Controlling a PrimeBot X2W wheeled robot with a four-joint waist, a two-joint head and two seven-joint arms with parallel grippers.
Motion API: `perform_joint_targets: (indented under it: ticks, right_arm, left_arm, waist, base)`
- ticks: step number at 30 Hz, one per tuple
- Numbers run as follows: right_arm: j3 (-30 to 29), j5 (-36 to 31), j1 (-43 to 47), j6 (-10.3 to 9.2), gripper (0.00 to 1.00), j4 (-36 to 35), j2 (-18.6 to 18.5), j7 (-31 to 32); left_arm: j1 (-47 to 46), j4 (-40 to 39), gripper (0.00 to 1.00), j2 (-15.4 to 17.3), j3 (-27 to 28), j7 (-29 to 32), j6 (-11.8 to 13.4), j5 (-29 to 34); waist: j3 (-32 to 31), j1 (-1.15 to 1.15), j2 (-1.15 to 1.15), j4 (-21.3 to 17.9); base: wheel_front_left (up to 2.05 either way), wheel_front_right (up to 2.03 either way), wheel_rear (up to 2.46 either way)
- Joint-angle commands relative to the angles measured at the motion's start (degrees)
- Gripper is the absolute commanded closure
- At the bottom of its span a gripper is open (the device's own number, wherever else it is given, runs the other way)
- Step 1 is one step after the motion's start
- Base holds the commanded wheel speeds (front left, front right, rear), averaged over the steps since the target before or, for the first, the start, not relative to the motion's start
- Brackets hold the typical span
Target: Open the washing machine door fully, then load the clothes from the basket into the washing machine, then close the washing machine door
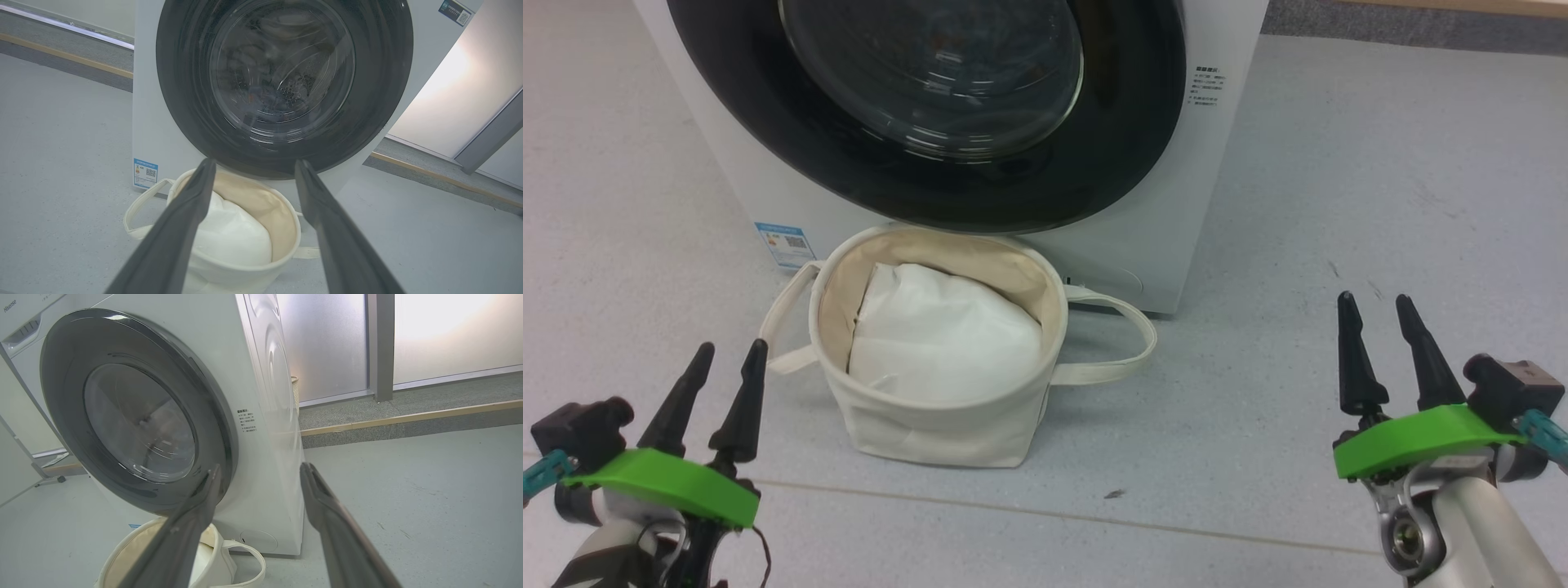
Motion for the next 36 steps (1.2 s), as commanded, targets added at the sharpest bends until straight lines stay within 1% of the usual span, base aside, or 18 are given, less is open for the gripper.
perform_joint_targets:
  ticks: [1, 35, 36]
  right_arm:
    - [0.57, -0.46, -0.40, -0.02, 0.00, -1.37, -0.01, -0.28]
    - [1.23, -0.87, -0.79, -0.02, 0.00, 0.90, 0.61, -0.28]
    - [1.26, -0.84, -0.80, -0.02, 1.00, 0.91, 0.61, -0.28]
  left_arm:
    - [-2.17, -1.38, 0.00, 2.04, 2.26, -0.68, -0.33, 0.07]
    - [-2.55, 0.19, 0.00, 1.93, 1.86, -0.68, -0.33, 0.27]
    - [-2.56, 0.24, 1.00, 1.96, 1.80, -0.68, -0.33, 0.26]
  waist:
    - [-0.08, 0.00, 0.00, 0.03]
    - [-0.46, 0.00, 0.00, 0.07]
    - [-0.47, 0.00, 0.00, 0.07]
  base:
    - [0.00, 0.00, 0.00]
    - [0.00, 0.00, 0.00]
    - [0.00, 0.00, 0.00]
